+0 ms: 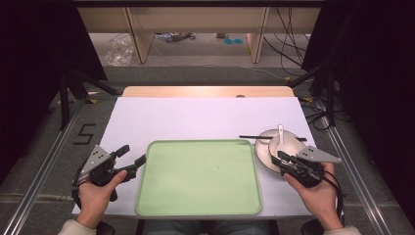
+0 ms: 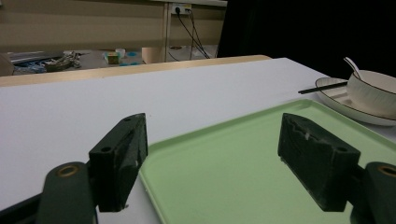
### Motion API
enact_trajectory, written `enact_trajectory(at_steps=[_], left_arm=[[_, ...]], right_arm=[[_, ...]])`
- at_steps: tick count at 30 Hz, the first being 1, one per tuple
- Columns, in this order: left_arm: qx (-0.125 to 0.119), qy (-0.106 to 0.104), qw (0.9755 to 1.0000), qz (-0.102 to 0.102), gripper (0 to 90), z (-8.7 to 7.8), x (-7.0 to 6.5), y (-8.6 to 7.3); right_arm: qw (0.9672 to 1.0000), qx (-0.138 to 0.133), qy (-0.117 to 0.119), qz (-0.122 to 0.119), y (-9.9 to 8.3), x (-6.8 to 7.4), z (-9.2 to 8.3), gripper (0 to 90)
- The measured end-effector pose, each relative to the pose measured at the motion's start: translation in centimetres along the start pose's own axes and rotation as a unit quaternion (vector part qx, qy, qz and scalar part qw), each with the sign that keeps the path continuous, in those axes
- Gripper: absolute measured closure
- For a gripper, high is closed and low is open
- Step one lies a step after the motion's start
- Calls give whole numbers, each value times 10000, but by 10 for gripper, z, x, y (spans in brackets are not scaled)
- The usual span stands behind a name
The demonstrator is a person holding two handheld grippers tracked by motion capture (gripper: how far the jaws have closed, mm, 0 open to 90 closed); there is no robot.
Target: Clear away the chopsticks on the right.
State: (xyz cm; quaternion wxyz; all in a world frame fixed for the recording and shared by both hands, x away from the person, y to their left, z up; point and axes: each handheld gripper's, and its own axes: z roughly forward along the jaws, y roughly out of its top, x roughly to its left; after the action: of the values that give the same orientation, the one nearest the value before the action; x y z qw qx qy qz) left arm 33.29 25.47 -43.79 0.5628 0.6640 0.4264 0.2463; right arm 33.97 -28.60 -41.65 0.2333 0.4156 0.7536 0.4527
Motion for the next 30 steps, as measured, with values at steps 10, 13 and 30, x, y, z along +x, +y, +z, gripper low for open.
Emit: enact_trajectory(at_steps=[10,13,30], left_arm=[[5,-28,10000,19,243,1,0,0],[23,-36,10000,5,243,2,0,0],[37,-66,10000,-8,243,3,1,0]], right_arm=[[9964,755,-166,356,33,-9,29,900],[9912,1162,-263,568,45,-9,43,900],[9690,2303,-774,449,74,-18,134,900]])
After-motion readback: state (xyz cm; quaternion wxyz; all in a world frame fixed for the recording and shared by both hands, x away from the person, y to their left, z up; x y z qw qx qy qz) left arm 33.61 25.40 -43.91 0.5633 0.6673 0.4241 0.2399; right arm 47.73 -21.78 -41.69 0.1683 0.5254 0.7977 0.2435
